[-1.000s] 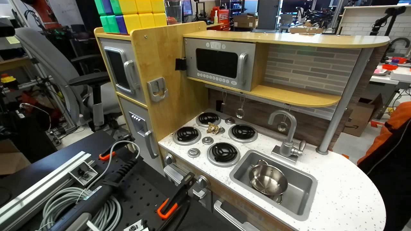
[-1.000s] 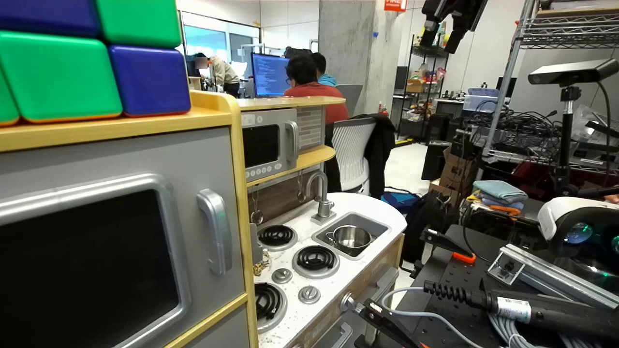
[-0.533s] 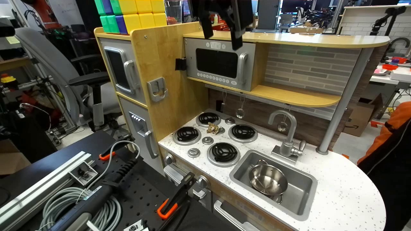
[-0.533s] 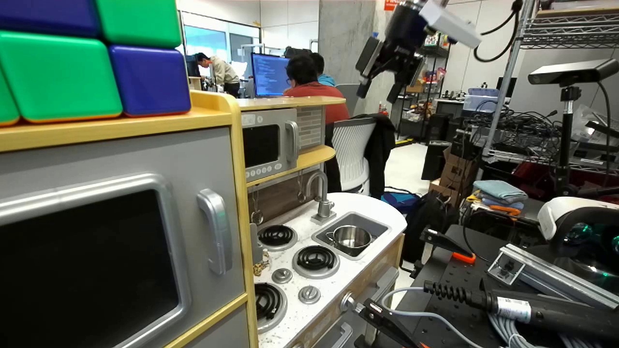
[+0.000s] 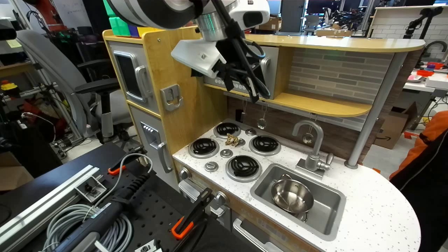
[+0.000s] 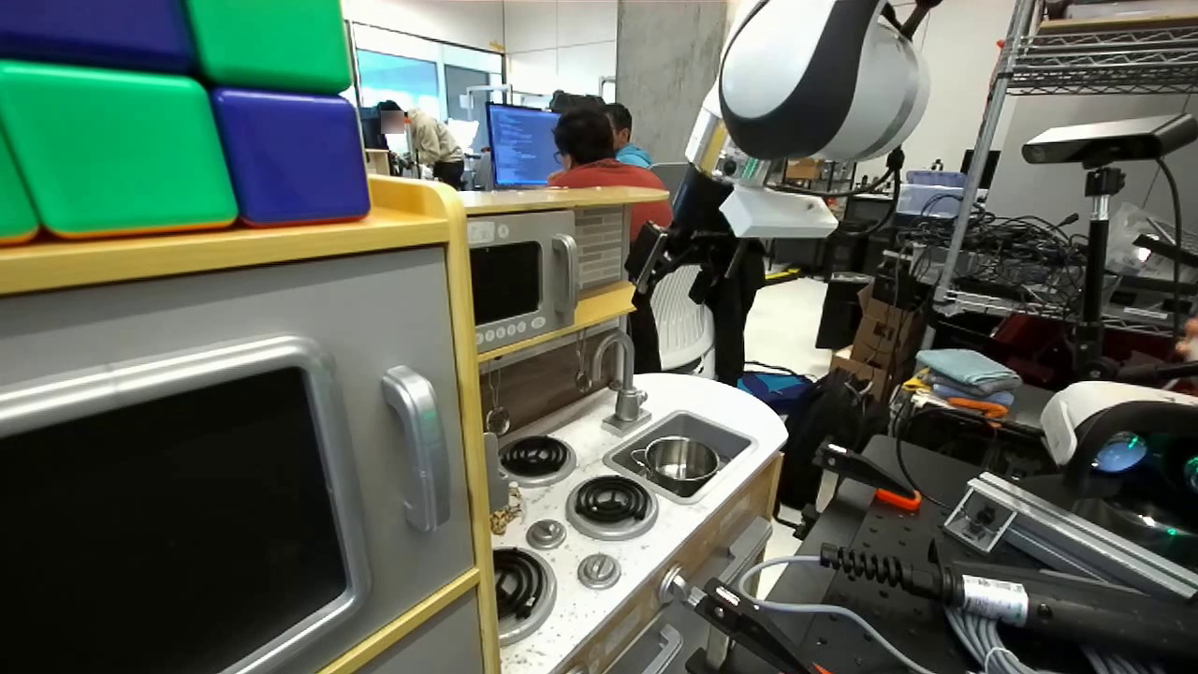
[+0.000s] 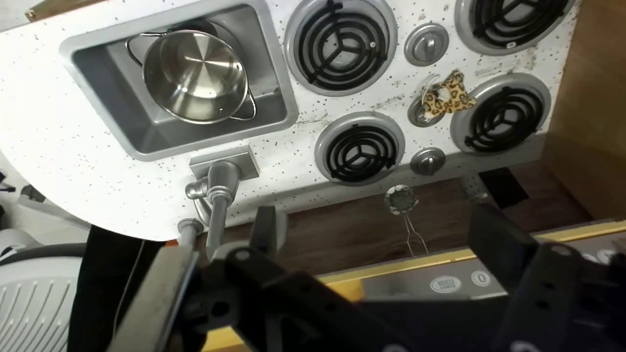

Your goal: Remove the plush toy from the stove and put it in the pot

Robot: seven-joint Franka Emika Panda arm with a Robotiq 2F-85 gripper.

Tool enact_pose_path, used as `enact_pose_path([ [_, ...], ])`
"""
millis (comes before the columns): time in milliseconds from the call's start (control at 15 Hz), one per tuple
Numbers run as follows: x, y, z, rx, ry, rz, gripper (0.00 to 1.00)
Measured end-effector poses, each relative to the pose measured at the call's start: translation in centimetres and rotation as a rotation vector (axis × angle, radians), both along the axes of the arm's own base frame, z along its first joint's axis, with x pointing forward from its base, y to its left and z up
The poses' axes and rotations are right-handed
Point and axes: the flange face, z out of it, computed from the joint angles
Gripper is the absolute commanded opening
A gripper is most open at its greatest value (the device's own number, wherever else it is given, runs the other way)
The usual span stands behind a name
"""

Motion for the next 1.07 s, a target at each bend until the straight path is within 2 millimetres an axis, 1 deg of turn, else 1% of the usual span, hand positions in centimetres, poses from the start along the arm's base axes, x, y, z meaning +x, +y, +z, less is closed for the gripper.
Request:
enact_pose_path([
  [200, 0.1, 0.4, 1.2, 0.009, -0.004, 0.006, 1.0],
  [333, 0.1, 0.4, 1.3, 0.009, -0.004, 0.006, 1.0],
  [467, 0.2, 0.4, 0.9, 0.006, -0.005, 0.007, 1.0],
  [600, 0.7, 0.7, -0.2, -0.001, -0.031, 0.013, 1.0],
  [667, 1.1, 1.3, -1.0, -0.004, -0.044, 0.023, 1.0],
  [800, 2.0, 3.2, -3.5, -0.008, -0.064, 0.058, 1.0],
  [1067, 3.6, 8.0, -10.1, -0.007, -0.058, 0.145, 1.0],
])
